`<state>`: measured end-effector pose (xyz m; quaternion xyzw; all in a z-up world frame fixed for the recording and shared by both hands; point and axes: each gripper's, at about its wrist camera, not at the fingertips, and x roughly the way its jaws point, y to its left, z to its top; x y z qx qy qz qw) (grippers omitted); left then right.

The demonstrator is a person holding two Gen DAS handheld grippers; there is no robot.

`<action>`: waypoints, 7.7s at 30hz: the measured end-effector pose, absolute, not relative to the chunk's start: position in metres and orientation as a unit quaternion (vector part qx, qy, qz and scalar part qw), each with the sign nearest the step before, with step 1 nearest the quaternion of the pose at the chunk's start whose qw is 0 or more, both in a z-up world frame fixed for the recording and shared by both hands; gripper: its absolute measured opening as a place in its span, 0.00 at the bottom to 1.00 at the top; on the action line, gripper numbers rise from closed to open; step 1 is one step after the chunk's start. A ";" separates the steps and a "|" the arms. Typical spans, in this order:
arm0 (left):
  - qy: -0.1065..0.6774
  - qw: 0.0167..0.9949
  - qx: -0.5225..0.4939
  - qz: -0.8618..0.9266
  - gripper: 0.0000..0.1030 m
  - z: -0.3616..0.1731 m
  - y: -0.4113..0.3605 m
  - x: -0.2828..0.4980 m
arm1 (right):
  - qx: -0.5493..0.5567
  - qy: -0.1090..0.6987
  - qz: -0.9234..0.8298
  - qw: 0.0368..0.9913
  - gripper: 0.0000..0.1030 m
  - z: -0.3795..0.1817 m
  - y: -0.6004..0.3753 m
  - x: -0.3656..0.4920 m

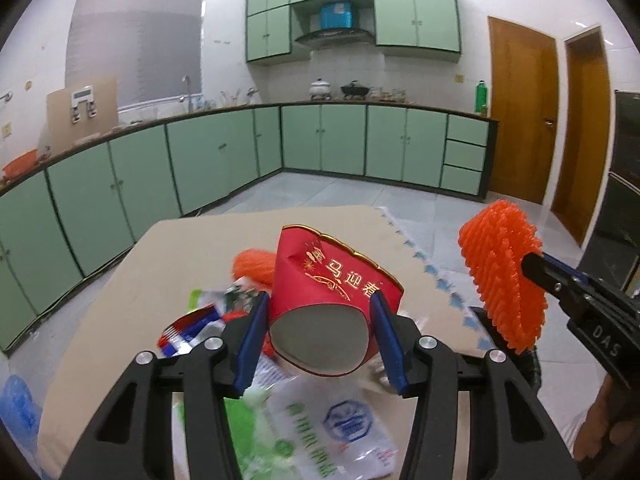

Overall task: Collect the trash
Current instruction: 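Grasp the red paper cup with the left gripper while the right gripper holds the orange net, then carry both items over the black bin and open both grippers to drop them, then grasp the white tissues with the right gripper while the left gripper grasps the green-and-white bag, then carry the tissues and green bag over the bin and release both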

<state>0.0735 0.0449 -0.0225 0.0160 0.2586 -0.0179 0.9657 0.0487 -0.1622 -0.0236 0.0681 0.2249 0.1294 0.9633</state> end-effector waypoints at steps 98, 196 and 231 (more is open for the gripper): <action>0.354 0.930 -0.061 0.074 0.79 -0.114 0.134 0.045 | -0.006 0.335 0.111 0.936 0.66 -0.120 -0.060 0.094; 0.245 0.944 -0.006 -0.221 0.01 -0.047 -0.152 0.147 | 0.054 0.264 -0.060 0.961 0.08 -0.057 -0.311 0.069; 0.314 0.925 -0.020 -0.215 0.54 -0.065 -0.161 0.195 | 0.080 0.308 -0.085 0.944 0.67 -0.113 -0.342 0.105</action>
